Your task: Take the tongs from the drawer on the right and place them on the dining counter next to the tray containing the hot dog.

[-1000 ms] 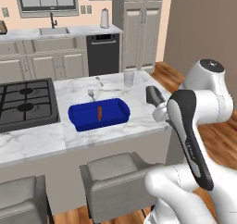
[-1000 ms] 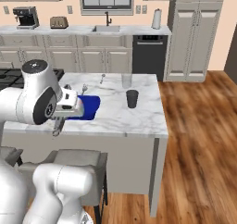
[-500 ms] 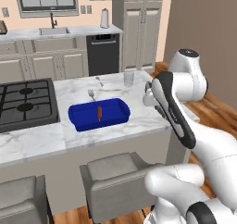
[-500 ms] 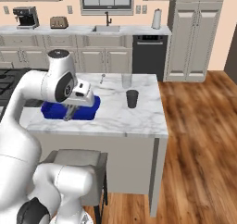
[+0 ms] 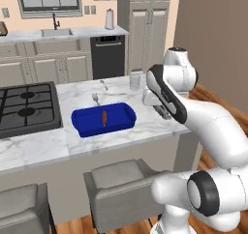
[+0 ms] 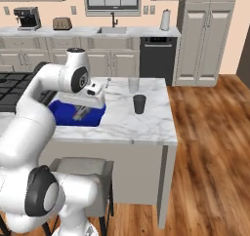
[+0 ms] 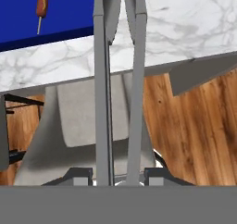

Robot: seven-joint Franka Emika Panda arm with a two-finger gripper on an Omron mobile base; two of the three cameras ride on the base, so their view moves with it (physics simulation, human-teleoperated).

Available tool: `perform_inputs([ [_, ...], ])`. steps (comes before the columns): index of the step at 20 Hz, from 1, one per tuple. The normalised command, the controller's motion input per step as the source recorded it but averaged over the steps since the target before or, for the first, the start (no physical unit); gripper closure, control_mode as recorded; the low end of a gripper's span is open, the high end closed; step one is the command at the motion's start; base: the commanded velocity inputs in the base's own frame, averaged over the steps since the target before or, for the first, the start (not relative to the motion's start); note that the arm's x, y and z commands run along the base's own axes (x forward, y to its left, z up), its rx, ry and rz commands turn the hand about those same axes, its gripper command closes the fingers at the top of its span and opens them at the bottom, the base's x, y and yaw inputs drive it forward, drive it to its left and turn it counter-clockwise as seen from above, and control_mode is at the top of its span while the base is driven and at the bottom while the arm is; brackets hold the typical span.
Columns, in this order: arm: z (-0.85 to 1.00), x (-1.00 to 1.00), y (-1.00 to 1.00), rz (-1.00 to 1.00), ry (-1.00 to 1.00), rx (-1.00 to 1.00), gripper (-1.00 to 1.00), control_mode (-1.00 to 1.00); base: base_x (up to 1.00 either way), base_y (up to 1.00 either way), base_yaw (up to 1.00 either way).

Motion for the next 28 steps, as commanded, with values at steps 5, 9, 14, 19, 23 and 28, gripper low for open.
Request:
perform_inputs([
  [5, -0.33, 0.78, 0.0, 0.0, 0.21, -0.04, 1.0, -1.0, 0.0, 0.0, 0.0],
  [9, -0.33, 0.78, 0.0, 0.04, 0.16, -0.01, 1.0, -1.0, 0.0, 0.0, 0.0],
  [14, -0.28, 0.61, 0.0, 0.04, 0.01, 0.0, 1.0, -1.0, 0.0, 0.0, 0.0],
  [19, -0.28, 0.53, -0.09, 0.06, 0.0, 0.0, 1.0, -1.0, 0.0, 0.0, 0.0],
  [23, -0.32, 0.46, -0.13, 0.05, 0.0, 0.0, 1.0, -1.0, 0.0, 0.0, 0.0],
  [28, -0.38, 0.43, -0.08, 0.03, -0.07, 0.0, 1.0, -1.0, 0.0, 0.0, 0.0],
])
